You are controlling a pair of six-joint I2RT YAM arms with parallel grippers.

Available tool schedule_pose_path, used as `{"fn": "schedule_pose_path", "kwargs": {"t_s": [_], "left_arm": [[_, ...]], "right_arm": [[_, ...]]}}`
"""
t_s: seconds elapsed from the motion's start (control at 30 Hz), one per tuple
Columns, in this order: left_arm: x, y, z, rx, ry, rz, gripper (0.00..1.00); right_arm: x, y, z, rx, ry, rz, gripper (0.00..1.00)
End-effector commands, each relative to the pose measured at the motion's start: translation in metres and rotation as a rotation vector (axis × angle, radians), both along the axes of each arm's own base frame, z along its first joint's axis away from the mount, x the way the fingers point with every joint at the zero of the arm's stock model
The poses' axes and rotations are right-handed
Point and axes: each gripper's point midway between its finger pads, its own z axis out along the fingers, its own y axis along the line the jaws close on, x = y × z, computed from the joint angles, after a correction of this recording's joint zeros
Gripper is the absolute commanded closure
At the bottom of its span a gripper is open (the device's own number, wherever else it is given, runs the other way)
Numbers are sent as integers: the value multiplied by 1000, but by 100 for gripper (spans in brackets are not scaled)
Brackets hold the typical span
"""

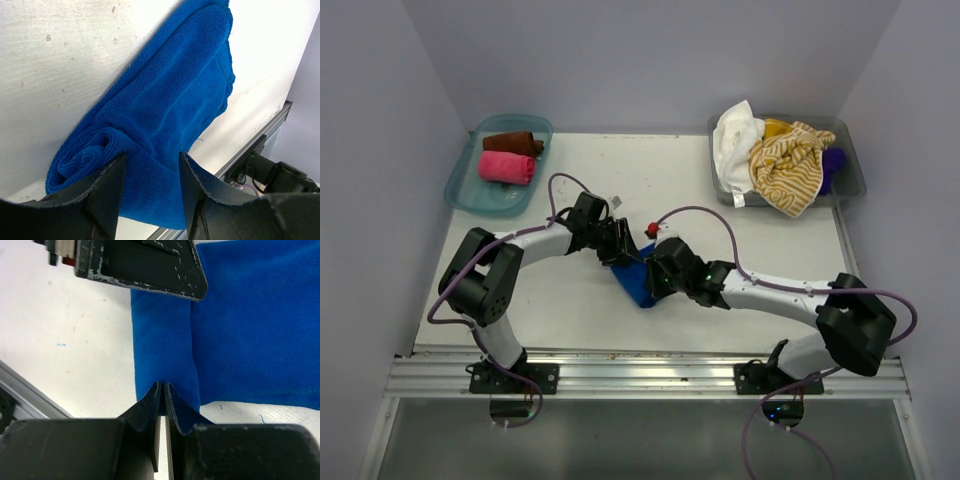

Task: Roll the towels
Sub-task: Roll the towel

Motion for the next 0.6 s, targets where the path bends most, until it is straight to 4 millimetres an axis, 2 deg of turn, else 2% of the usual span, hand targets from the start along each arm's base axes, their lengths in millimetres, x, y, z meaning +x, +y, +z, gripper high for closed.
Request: {"fn": "schedule_pose_path", "kwargs": {"t_s": [0.0, 0.17, 0.27, 0.37, 0.57], "left_arm": [[-6, 9, -24, 57, 8, -16, 49], [-6, 8, -23, 61, 5, -21, 49], [-6, 8, -23, 63, 6, -24, 49], [-7, 9, -24, 69, 12, -29, 49], [-8, 7, -22, 57, 13, -34, 49]], "right_arm": [[7, 2, -3, -70, -20, 9, 91], [-2, -9, -39, -173, 41, -3, 92], [-11, -6, -45, -201, 52, 22, 92], [-11, -7, -32, -224, 30, 25, 92], [3, 1, 33, -167, -109, 16, 89]]}}
